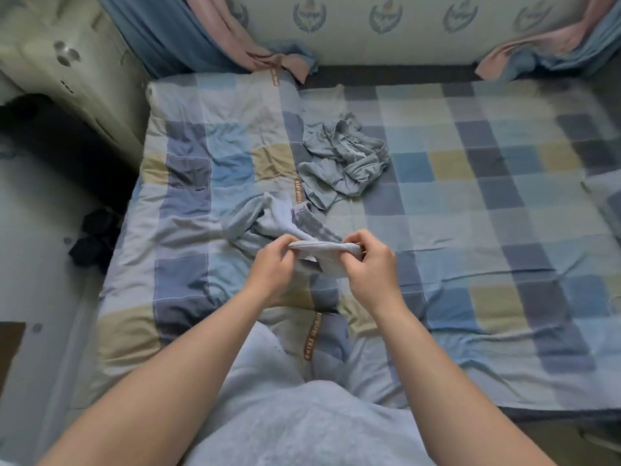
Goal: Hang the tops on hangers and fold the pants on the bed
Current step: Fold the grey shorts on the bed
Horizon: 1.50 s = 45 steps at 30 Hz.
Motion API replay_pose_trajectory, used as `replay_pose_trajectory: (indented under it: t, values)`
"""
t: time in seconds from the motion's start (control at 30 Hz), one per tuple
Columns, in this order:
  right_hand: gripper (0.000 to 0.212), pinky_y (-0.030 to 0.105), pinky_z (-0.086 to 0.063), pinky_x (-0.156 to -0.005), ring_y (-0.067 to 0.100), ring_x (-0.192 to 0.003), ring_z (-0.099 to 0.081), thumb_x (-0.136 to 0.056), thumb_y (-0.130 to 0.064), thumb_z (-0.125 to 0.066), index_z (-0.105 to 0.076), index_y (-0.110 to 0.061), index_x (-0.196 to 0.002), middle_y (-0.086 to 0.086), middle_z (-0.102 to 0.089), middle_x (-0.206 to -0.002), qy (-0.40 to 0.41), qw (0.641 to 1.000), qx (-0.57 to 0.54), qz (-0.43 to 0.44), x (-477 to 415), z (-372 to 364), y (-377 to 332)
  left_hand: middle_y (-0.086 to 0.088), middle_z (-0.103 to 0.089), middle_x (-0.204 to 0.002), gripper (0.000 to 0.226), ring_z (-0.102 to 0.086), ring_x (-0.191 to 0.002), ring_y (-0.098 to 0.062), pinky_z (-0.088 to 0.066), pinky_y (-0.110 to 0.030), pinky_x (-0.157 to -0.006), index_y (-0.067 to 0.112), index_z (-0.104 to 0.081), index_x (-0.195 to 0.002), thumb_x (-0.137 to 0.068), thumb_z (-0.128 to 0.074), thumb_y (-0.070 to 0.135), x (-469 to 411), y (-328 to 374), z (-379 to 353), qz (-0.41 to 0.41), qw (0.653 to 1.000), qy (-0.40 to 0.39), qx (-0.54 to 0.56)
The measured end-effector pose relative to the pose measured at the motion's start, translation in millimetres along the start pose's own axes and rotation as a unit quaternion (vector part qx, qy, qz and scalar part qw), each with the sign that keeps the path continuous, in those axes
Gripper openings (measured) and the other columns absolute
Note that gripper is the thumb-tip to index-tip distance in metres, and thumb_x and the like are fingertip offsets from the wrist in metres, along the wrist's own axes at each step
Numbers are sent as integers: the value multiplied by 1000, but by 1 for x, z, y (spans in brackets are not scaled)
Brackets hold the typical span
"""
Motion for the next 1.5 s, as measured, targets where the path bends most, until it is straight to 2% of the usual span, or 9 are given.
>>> replay_pose_trajectory:
  t: [0.23, 0.43, 0.7, 0.83, 0.97, 1.1, 1.17, 1.27, 1.5]
  values:
    - [15, 16, -42, -62, 1, -66, -56, -85, -4, -65, -65, -19, -86, -11, -64, -73, 16, 999, -39, -2, 92, 130, -23, -6, -68, -84, 25, -60, -77, -20, -47, -37, -74, 17, -67, -95, -96, -47, 2, 104, 119, -27, -21, 999, 0, 36]
    - [27, 21, -48, -71, 8, -75, -63, -90, 2, -62, -64, -25, -90, -8, -69, -81, 54, 995, -82, 19, 115, 213, -51, 21, -54, -59, 33, -46, -57, 1, -35, -24, -59, 26, -60, -82, -98, -46, 1, 141, 191, -32, -61, 997, -5, 56]
    - [22, 22, -50, -68, 8, -72, -63, -91, -2, -69, -65, -24, -88, -9, -68, -77, 130, 973, -181, 67, 121, 277, -110, 15, -37, -61, 35, -35, -60, -5, -31, -33, -58, 30, -48, -69, -103, -53, 24, 160, 248, -31, -164, 981, -55, 88]
    - [16, 18, -52, -73, 7, -77, -65, -89, 3, -69, -67, -12, -94, -1, -69, -85, 130, 964, -211, 93, 129, 289, -145, 17, -42, -64, 30, -40, -63, -4, -34, -32, -59, 30, -51, -70, -100, -52, 35, 169, 263, -30, -188, 973, -104, 87]
    - [16, 17, -52, -76, 9, -81, -67, -87, 7, -70, -67, -8, -94, 2, -71, -86, 118, 956, -240, 121, 139, 287, -168, -4, -61, -80, 30, -52, -75, -8, -46, -41, -70, 13, -58, -89, -95, -47, 40, 173, 263, -38, -186, 967, -167, 52]
    - [16, 14, -51, -74, 6, -79, -68, -86, 7, -70, -68, -6, -95, -2, -71, -83, 131, 944, -268, 144, 152, 292, -186, -2, -68, -93, 11, -59, -83, -9, -43, -22, -71, 11, -63, -99, -98, -51, 9, 169, 254, -41, -176, 973, -149, -7]
    - [17, 14, -51, -73, 6, -79, -68, -87, 6, -70, -68, -9, -94, -3, -71, -82, 139, 937, -277, 159, 158, 302, -193, 1, -70, -95, 14, -62, -88, -14, -48, -25, -76, 19, -63, -100, -98, -52, 11, 165, 235, -45, -135, 980, -141, -41]
    - [16, 17, -52, -75, 7, -80, -67, -88, 4, -69, -69, -10, -96, -2, -71, -84, 166, 932, -276, 165, 159, 323, -194, 0, -68, -91, 11, -62, -86, -20, -51, -41, -81, 25, -59, -95, -101, -49, 26, 167, 211, -54, -72, 982, -156, -83]
    - [20, 15, -53, -75, 0, -86, -68, -98, -4, -60, -67, -19, -109, -10, -74, -90, 185, 951, -232, 83, 151, 347, -148, 14, -51, -58, 32, -46, -60, -10, -35, -29, -56, 18, -47, -69, -101, -47, 13, 187, 245, -67, -52, 982, -174, 46]
Point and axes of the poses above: each hand's wrist, its own x-axis away from the middle knuckle, its own z-axis out of the back of the hand, y = z × x, the point moved 7 cm from there along -x, towards the middle knuckle
